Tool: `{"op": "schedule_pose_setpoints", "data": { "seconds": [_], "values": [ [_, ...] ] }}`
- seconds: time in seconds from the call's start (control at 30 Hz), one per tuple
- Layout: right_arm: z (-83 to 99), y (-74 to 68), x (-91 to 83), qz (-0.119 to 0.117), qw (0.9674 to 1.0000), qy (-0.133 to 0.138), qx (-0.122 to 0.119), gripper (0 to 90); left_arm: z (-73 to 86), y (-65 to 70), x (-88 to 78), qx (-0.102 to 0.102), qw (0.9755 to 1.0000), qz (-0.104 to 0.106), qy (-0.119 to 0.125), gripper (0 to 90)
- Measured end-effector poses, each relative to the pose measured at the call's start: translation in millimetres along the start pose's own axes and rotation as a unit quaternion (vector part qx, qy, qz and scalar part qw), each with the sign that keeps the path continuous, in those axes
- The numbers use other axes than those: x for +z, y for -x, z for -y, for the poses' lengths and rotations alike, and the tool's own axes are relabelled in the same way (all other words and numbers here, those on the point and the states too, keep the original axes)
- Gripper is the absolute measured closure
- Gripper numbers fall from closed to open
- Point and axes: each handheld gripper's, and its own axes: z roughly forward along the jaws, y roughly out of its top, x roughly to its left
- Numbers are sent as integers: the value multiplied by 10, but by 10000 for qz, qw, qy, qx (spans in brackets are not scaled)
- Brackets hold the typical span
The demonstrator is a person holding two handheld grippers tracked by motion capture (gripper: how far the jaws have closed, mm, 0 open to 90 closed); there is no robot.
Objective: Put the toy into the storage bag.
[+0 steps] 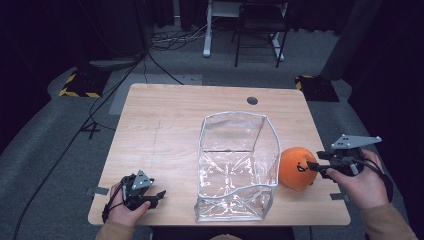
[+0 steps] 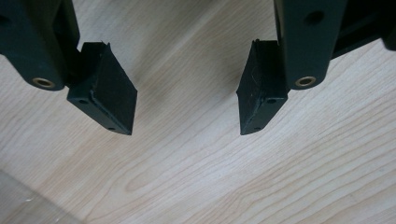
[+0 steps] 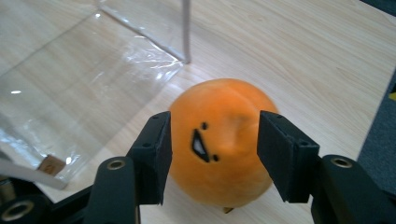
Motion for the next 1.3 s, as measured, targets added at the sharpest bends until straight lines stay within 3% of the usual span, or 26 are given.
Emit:
{"op": "schedule_pose_setpoints", "data": {
  "seconds": [0.2, 0.37, 0.63, 0.67, 0.7, 0.73, 0.77, 0.83, 0.97, 1.3],
  "values": [
    [-2, 173, 130, 5, 9996, -184, 191, 407, 28, -31, 19, -22, 10000, -48, -28, 376],
    [23, 359, 378, -186, 9979, -385, 495, 364, 47, -46, 21, -34, 10000, -44, 36, 371],
    [56, 465, 616, -458, 9948, -579, 708, 318, 72, -47, 26, -22, 9999, -43, 138, 366],
    [53, 476, 656, -539, 9942, -573, 740, 385, 78, -47, 26, -13, 9999, -52, 161, 365],
    [53, 476, 656, -539, 9942, -573, 740, 385, 78, -47, 26, -13, 9999, -52, 161, 364],
    [42, 462, 666, -671, 9933, -639, 689, 480, 81, -44, 26, -21, 9998, -53, 166, 363],
    [42, 462, 666, -671, 9933, -639, 689, 480, 83, -44, 27, -22, 9998, -53, 175, 363],
    [17, 429, 635, -665, 9943, -670, 503, 598, 82, -42, 25, -24, 9998, -53, 165, 363],
    [-22, 356, 544, -655, 9954, -633, 289, 710, 83, -40, 25, -30, 9998, -55, 166, 362],
    [-191, 257, 131, -407, 9986, -339, -57, 763, 72, -47, 40, -16, 9998, -54, 183, 353]
  ]
}}
